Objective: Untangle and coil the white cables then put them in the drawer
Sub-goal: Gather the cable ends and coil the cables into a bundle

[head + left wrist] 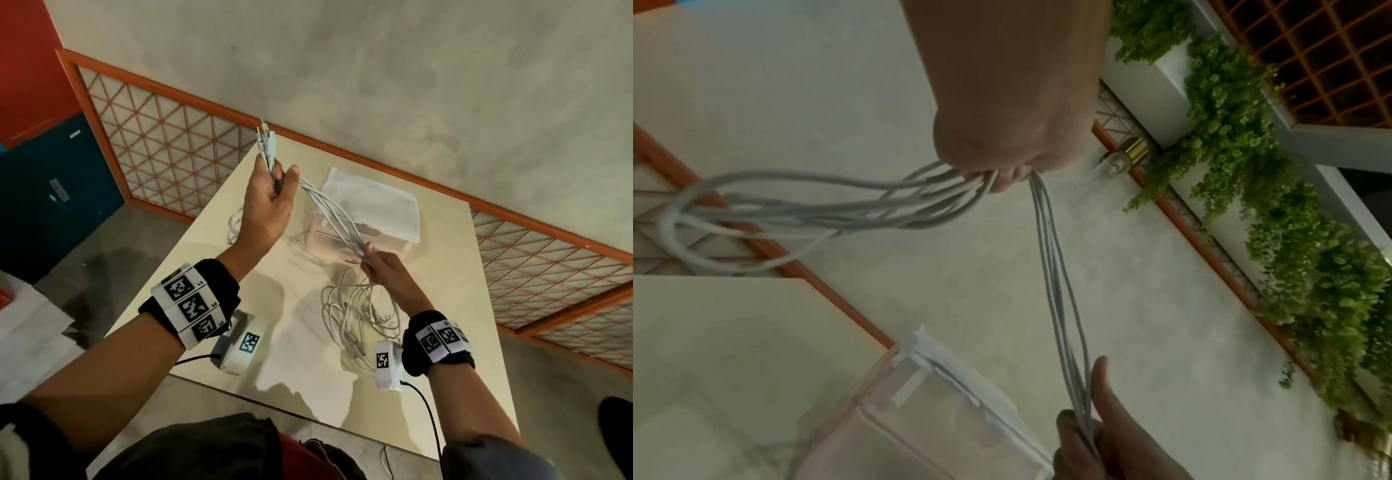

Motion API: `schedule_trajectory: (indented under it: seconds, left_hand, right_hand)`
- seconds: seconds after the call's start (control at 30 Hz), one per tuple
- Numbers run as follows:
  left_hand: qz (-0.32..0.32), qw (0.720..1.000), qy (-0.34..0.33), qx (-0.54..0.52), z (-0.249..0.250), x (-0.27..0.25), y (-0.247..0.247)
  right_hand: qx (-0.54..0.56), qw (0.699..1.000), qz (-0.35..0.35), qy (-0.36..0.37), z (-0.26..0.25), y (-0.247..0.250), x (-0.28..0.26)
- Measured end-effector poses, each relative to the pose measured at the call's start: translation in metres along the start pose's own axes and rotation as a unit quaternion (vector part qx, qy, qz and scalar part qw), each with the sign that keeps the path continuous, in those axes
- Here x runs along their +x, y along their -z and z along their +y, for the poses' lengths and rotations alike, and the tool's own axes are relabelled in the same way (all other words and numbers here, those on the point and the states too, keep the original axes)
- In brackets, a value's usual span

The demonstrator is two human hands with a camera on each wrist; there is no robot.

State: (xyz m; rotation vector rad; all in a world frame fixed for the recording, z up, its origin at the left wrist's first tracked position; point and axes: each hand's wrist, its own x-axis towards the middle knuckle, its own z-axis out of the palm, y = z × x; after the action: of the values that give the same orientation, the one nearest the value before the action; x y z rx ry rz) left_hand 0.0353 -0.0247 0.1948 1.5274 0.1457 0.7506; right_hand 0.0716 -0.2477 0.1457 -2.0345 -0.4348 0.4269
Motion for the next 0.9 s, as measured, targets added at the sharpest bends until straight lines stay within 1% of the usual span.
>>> schedule_trajectory:
  seconds: [0.07,0.13,0.23,0.3,0.37,0.43,0.47,0.53,0.57,0.6,0.63,0.67,0.7,0.73,0.77,0.8,0.83,0.87,0.9]
  left_hand:
    - [0.003,1.000,0.011,0.006,-0.006,0.000,0.000]
    - [0.011,1.000,0.015,0.013,-0.011,-0.001,0.001]
    - [0.023,0.998,0.020,0.046,-0.018,-0.005,-0.001]
    - [0.028,0.996,0.024,0.078,-0.025,-0.010,-0.003]
    - [0.022,0.989,0.033,0.142,-0.032,-0.014,-0.002]
    - [0.000,0.971,0.064,0.232,-0.040,-0.016,0.002]
    - [-0.023,0.956,0.089,0.280,-0.044,-0.015,0.005]
    - [-0.077,0.921,0.133,0.358,-0.051,-0.013,0.011]
    - [-0.097,0.910,0.132,0.382,-0.054,-0.013,0.013]
    - [-0.112,0.908,0.109,0.389,-0.052,-0.013,0.013]
    - [-0.124,0.919,0.076,0.366,-0.050,-0.014,0.010]
    - [-0.138,0.939,0.039,0.312,-0.046,-0.017,0.006]
    - [-0.170,0.953,0.029,0.250,-0.040,-0.019,-0.001]
    - [-0.225,0.955,0.032,0.188,-0.035,-0.022,-0.007]
    - [-0.293,0.945,0.053,0.132,-0.035,-0.025,-0.013]
    - [-0.355,0.926,0.084,0.097,-0.035,-0.027,-0.018]
    - [-0.392,0.909,0.107,0.094,-0.037,-0.028,-0.020]
    - [-0.408,0.900,0.114,0.105,-0.038,-0.029,-0.020]
    - [-0.406,0.900,0.109,0.117,-0.042,-0.028,-0.019]
  right_hand:
    - [-0.015,1.000,0.006,0.014,-0.001,0.009,0.000]
    - [-0.034,0.999,-0.003,0.019,0.002,0.018,-0.001]
    - [-0.045,0.999,-0.014,0.000,0.008,0.028,0.000]
    - [-0.071,0.997,0.007,-0.013,0.013,0.030,0.002]
    - [-0.111,0.992,0.053,-0.010,0.015,0.031,0.005]
    - [-0.138,0.987,0.087,0.007,0.011,0.032,0.007]
    - [-0.146,0.984,0.095,0.023,0.009,0.033,0.008]
    - [-0.155,0.983,0.084,0.047,-0.001,0.036,0.007]
    - [-0.159,0.983,0.069,0.053,-0.006,0.036,0.008]
    - [-0.166,0.983,0.049,0.057,-0.011,0.036,0.008]
    - [-0.180,0.982,0.027,0.060,-0.018,0.034,0.008]
    - [-0.195,0.979,0.008,0.060,-0.024,0.031,0.008]
    - [-0.207,0.976,-0.009,0.063,-0.031,0.027,0.008]
    - [-0.207,0.976,-0.023,0.071,-0.038,0.023,0.008]
    - [-0.196,0.977,-0.033,0.080,-0.044,0.019,0.008]
    - [-0.178,0.980,-0.034,0.084,-0.049,0.017,0.008]
    - [-0.158,0.984,-0.028,0.081,-0.053,0.015,0.008]
    - [-0.143,0.987,-0.019,0.076,-0.056,0.016,0.008]
    - [-0.133,0.988,-0.014,0.074,-0.056,0.017,0.008]
